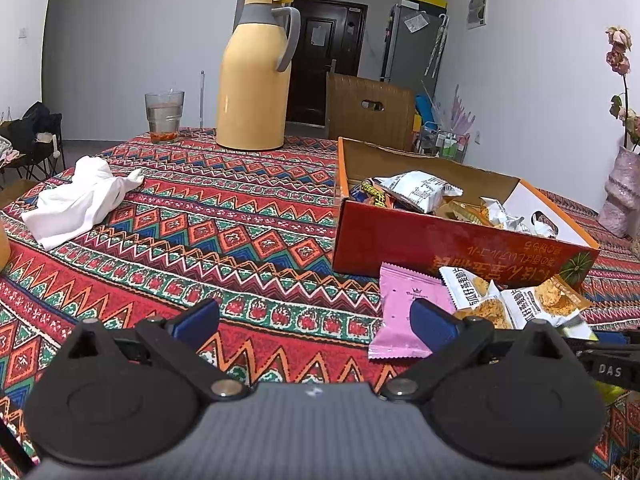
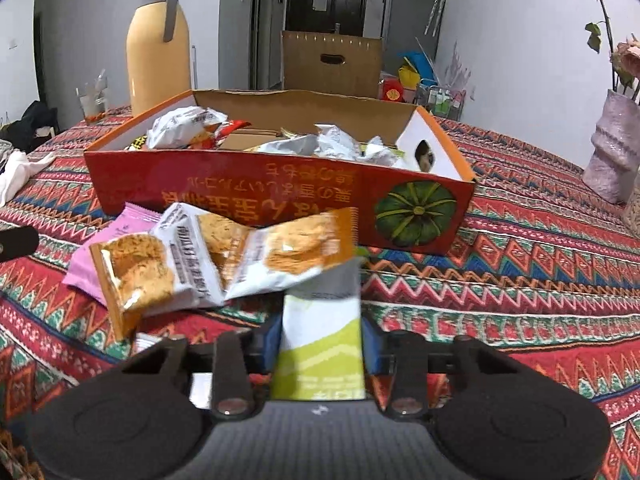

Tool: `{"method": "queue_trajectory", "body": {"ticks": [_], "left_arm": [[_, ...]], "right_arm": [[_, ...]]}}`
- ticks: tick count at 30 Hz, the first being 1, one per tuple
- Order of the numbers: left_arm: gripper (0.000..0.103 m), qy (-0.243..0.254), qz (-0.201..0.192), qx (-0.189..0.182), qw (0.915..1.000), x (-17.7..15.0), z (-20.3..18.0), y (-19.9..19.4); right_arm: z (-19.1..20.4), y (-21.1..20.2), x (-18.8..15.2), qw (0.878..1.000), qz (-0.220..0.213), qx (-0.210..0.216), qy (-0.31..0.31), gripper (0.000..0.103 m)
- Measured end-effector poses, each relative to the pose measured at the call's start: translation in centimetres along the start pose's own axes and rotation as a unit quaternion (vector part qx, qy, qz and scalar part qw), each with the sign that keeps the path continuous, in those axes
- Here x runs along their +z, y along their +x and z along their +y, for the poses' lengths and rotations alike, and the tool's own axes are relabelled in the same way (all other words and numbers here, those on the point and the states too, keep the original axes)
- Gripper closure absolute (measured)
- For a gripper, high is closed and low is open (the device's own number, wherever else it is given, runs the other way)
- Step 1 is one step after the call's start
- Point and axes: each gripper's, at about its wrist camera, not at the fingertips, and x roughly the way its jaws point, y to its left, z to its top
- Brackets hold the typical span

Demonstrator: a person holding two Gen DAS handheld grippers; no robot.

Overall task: Organize snacks
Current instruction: 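Grasp a cookie packet with the left tool while the right tool holds the green bar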

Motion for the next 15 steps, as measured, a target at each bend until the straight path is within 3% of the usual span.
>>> {"method": "queue_trajectory", "body": {"ticks": [4,15], "left_arm": [[0.0,0.0,0.003,0.001,1.0,0.0,0.0,0.1],[0.0,0.004,0.012,0.009,0.9999,-0.1,-0.2,0.5]], "right_arm": [[-1.7,-0.4,-0.5,0.999,-0.017,-0.01,0.025,0.067],[-4.6,-2.4,-1.2,0.989,-0.114,-0.041,0.088,0.067]]}}
